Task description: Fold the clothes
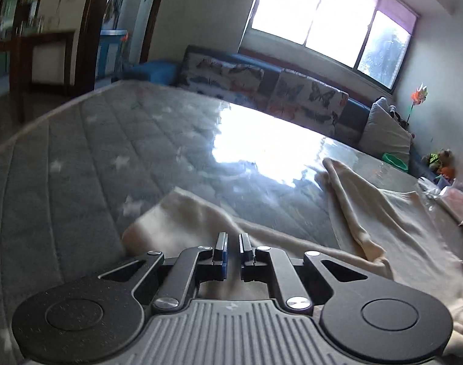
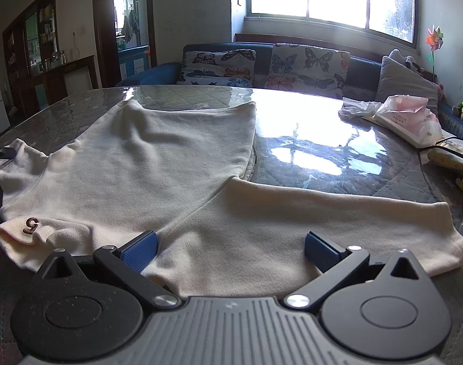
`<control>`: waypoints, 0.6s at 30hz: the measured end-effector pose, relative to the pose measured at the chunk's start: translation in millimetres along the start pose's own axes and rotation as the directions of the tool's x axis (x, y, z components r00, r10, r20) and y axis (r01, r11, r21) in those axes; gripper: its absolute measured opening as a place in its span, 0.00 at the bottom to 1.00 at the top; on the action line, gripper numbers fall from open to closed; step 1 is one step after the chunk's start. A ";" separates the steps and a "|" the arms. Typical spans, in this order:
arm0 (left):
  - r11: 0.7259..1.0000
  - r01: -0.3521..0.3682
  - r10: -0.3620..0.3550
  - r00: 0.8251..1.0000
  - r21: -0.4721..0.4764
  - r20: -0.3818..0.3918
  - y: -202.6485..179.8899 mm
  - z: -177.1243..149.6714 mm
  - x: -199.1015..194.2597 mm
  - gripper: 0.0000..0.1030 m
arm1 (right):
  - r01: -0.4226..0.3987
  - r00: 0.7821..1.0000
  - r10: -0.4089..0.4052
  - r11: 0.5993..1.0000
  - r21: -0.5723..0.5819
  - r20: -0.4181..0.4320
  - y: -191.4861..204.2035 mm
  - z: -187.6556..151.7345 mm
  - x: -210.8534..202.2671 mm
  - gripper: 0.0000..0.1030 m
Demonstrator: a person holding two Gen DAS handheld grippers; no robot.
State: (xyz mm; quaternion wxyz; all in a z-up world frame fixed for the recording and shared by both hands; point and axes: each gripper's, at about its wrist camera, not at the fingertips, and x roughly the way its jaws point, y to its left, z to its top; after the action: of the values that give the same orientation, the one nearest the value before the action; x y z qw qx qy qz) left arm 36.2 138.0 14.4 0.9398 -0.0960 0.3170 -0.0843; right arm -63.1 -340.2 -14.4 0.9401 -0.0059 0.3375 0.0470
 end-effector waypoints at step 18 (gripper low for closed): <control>0.943 -0.316 0.312 0.949 0.105 0.047 -32.4 7.9 25.7 0.46 | -0.003 1.000 0.003 1.000 0.004 0.000 0.1 -0.1 -0.2 1.00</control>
State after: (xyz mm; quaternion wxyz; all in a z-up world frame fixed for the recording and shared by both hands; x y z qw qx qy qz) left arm 58.1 102.0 13.2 0.9496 0.0070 0.3092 0.0504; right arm -63.3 -340.1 -14.3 0.9401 -0.0033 0.3374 0.0478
